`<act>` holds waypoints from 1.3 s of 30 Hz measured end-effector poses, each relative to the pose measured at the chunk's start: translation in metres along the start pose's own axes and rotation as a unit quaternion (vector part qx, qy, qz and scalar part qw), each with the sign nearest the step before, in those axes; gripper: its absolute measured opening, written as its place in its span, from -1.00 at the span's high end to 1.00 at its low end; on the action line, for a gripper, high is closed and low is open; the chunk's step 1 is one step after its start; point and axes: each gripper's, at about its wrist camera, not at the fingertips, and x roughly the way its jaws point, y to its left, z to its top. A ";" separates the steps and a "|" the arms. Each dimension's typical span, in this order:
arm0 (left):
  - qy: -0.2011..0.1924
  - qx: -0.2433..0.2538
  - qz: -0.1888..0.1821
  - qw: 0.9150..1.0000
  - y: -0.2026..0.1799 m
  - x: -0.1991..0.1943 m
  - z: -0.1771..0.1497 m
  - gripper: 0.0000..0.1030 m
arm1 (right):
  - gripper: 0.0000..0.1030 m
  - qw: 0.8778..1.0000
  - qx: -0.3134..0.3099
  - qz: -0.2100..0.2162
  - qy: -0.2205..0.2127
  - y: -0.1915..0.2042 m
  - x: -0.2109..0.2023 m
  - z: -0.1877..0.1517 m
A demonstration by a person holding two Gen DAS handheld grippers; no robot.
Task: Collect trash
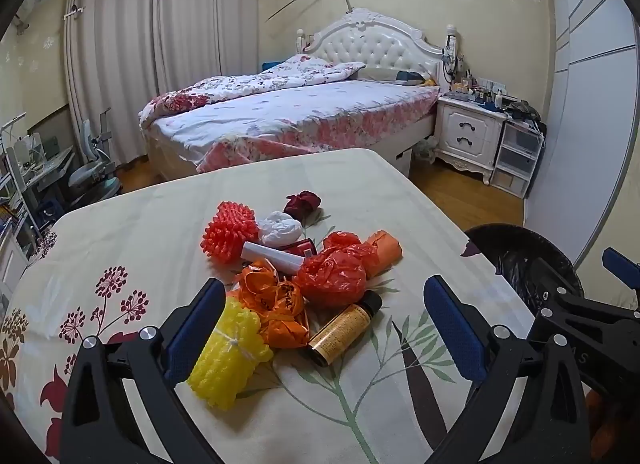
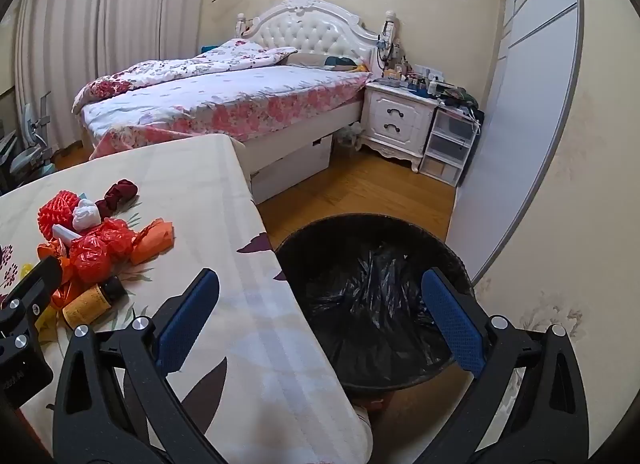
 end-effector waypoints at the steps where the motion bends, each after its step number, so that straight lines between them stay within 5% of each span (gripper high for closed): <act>1: -0.001 -0.001 -0.001 1.000 0.000 0.000 0.000 -0.88 | -0.92 1.000 -0.001 0.000 0.000 0.000 0.000 0.000; 39: 0.025 -0.009 -0.009 1.000 -0.004 0.017 -0.006 -0.89 | -0.92 1.000 0.003 -0.002 0.013 -0.007 0.011 -0.007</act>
